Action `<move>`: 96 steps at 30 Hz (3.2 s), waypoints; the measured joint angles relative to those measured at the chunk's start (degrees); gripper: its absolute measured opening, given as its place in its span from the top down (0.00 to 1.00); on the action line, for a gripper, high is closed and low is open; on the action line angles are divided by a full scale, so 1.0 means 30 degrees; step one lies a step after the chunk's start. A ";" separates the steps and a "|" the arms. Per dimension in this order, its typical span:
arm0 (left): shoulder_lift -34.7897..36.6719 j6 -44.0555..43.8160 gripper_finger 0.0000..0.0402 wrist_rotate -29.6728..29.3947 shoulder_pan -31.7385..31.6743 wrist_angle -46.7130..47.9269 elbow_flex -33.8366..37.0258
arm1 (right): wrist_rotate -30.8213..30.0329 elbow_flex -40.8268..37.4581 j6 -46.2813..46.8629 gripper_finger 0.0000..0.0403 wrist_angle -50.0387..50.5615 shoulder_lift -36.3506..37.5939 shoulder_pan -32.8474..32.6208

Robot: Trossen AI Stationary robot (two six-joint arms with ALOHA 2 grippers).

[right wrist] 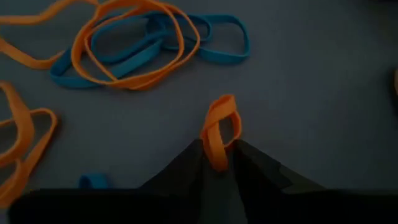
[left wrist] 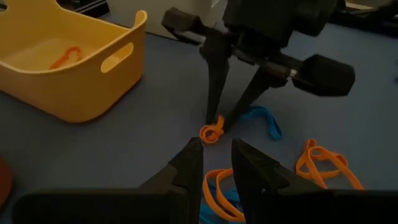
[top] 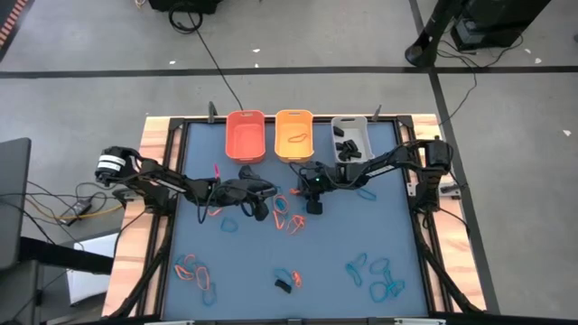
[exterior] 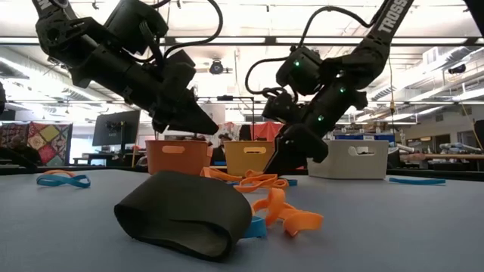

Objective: Sort rubber bands into baskets
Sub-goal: Put the orange rubber band into the yellow bin

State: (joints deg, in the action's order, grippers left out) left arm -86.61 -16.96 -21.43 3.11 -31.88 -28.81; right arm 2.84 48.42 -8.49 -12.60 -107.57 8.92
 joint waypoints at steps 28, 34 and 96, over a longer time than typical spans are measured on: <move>-0.3787 0.2680 0.78 0.2561 0.0036 -0.6510 -0.0321 | -0.4280 0.0072 0.1442 0.98 0.0363 0.3432 -0.3122; -0.3796 0.3147 0.78 0.2479 0.0000 -0.6509 -0.0584 | -0.4295 0.0073 0.1439 0.98 0.0005 0.3432 -0.3107; -0.3636 0.1412 0.82 0.0840 -0.0036 -0.3829 -0.0680 | -0.3146 0.1384 0.2217 0.56 -0.0186 0.3427 0.4948</move>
State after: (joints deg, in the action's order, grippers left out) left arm -97.52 -12.72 -18.91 3.01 -43.36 -30.85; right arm -6.60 52.58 -1.84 -13.15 -97.29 23.76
